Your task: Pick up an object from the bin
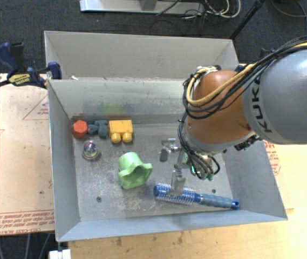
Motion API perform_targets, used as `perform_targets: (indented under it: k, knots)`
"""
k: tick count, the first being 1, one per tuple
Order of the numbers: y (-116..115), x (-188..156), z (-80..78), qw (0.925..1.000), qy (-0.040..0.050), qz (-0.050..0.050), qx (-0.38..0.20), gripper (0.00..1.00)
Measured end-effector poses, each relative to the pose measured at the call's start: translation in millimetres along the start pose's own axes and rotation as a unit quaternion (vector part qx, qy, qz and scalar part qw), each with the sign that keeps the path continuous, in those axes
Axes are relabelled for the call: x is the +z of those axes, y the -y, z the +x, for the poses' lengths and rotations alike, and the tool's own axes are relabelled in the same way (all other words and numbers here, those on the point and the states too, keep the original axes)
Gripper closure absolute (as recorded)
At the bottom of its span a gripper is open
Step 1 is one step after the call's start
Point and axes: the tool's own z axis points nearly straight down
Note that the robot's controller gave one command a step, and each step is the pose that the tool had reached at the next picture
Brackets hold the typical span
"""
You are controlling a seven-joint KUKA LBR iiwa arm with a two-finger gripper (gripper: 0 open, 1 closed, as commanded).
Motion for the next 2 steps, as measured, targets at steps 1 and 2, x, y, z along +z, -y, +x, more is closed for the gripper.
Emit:
perform_targets:
  k: [1, 2]
  knots:
    - [2.4, 92.4, 22.9, 0.9989, 0.0009, 0.0, -0.048, 0.0]
    - [5.4, 92.1, 26.5, 0.9996, 0.0075, 0.0, -0.026, 0.0]
